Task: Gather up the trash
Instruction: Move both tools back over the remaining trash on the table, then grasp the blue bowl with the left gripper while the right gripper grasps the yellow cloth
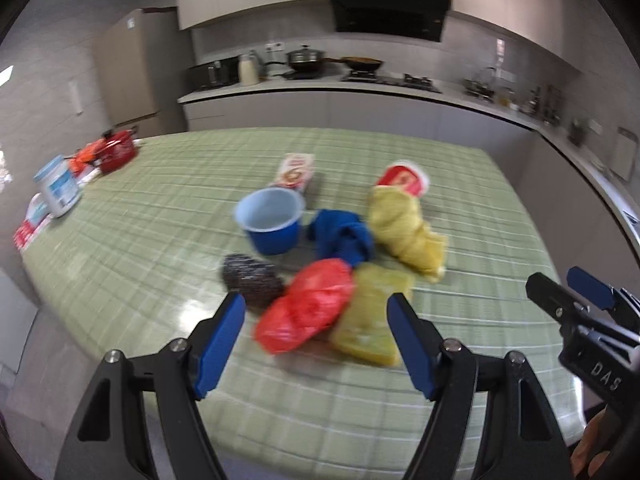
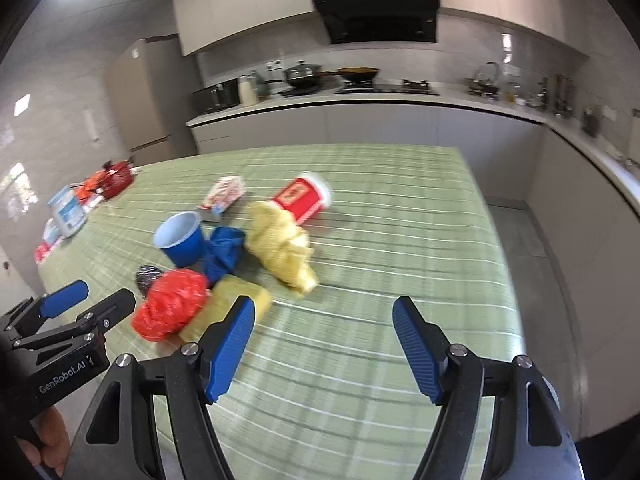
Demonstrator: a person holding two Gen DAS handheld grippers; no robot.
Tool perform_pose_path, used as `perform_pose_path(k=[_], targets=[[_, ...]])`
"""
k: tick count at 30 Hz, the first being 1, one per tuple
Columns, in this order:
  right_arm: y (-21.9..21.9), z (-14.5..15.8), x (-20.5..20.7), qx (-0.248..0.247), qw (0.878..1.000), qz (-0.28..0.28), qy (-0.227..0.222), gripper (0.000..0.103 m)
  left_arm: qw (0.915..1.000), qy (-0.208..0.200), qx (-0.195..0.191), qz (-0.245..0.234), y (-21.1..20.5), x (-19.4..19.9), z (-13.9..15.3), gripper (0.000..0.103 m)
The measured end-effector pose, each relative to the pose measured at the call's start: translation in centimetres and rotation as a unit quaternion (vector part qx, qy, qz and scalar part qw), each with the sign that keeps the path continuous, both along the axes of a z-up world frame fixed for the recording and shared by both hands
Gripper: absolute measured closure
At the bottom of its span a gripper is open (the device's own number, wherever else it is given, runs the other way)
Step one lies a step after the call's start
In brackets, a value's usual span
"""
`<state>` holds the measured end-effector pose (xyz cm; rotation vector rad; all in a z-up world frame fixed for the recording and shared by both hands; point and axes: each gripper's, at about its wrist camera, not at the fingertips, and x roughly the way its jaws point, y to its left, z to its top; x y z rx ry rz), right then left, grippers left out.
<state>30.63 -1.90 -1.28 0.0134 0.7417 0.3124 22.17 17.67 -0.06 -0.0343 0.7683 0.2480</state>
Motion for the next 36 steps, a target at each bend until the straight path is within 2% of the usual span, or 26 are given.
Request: perform_pose_path(k=[2,6,12,23,26,32,36], targets=[[1.0,-0.3,0.3,0.002,1.0,0.013,0.003,0.03,0.9999,0.006,0.009,0.011,0.8,0.2,-0.3,0.028],[2.2,-0.6,0.8,0.005,1.0,0.024,0.006,0.03,0.9996,0.012,0.001,0.025,2.3,0.0,-0.7,0.028],[4.4,-0.3,1.4,0.003,1.0,0.017,0.002,0.03,0.9998,0.007,-0.004,0.02,4.6,0.4,-0.6,0.028],[10.2,-0.5,4.4,-0.002,0.997,-0.077,0.009,0.027,0.9974,0.011,-0.026,-0.066,11.1,6.5,-1.1,0.028],[11.0,-0.9,5.0,-0.002,0.994,-0.106,0.013,0.027,0.9957,0.013,-0.02,-0.09,12.0,8.5,-1.4,0.028],[11.2,-1.9,6.4,-0.009,0.991,-0.13,0.03,0.026,0.99,0.026,-0.032,-0.135,11.2,10.1,-2.5,0.028],[11.4,-2.6,7.5,-0.015,0.991,-0.126,0.034,0.026,0.9887,0.04,-0.031,-0.141,10.3,10.8,-4.0,0.027]])
